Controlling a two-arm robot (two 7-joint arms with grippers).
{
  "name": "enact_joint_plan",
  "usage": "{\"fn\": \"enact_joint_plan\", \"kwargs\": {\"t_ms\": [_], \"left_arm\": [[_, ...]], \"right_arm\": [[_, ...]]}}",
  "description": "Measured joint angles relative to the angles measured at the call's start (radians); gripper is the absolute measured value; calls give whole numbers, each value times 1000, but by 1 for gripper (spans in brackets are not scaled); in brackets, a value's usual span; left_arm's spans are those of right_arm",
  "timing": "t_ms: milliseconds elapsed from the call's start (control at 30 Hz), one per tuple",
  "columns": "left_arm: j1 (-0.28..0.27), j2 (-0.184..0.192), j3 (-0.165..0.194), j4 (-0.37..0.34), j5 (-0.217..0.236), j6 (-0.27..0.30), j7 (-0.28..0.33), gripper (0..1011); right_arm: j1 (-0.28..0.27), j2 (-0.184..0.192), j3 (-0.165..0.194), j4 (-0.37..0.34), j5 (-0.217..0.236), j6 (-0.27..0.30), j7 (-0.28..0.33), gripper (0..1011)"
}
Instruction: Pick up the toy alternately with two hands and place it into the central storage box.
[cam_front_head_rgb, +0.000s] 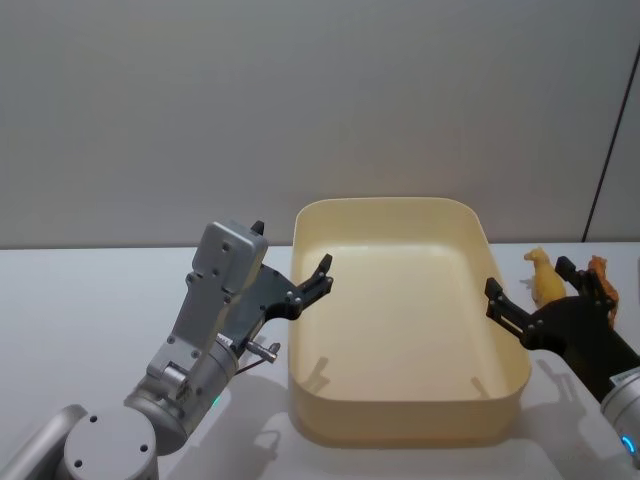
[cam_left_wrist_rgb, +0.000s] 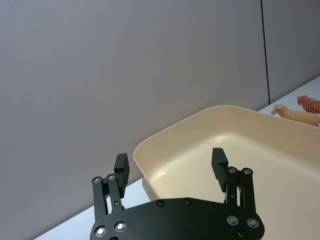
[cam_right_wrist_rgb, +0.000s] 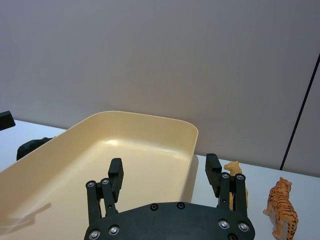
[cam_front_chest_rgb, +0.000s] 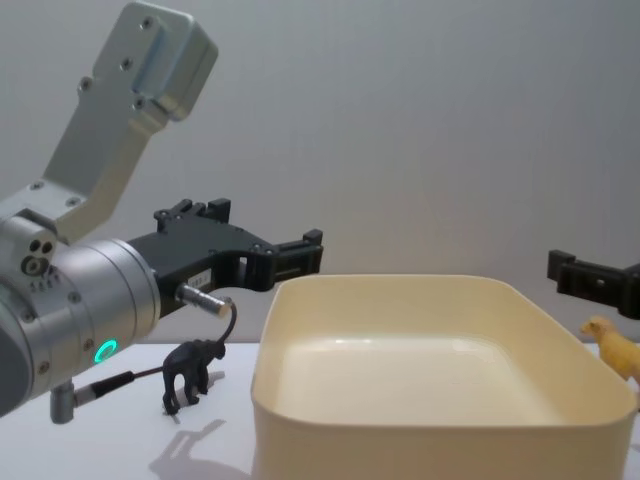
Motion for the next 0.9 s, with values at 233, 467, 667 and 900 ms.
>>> {"fn": "enact_joint_plan", "kwargs": {"t_ms": [233,467,667,900], "left_arm": [[0,0,0,0,0,0,0,1001],[0,0,0,0,0,0,0,1002],[0,0,0,0,0,0,0,1001],[0,0,0,0,0,0,0,1002]], "right_arm": [[0,0,0,0,0,0,0,1001],[0,0,0,0,0,0,0,1001],[0,0,0,0,0,0,0,1001],[0,0,0,0,0,0,0,1001]]}}
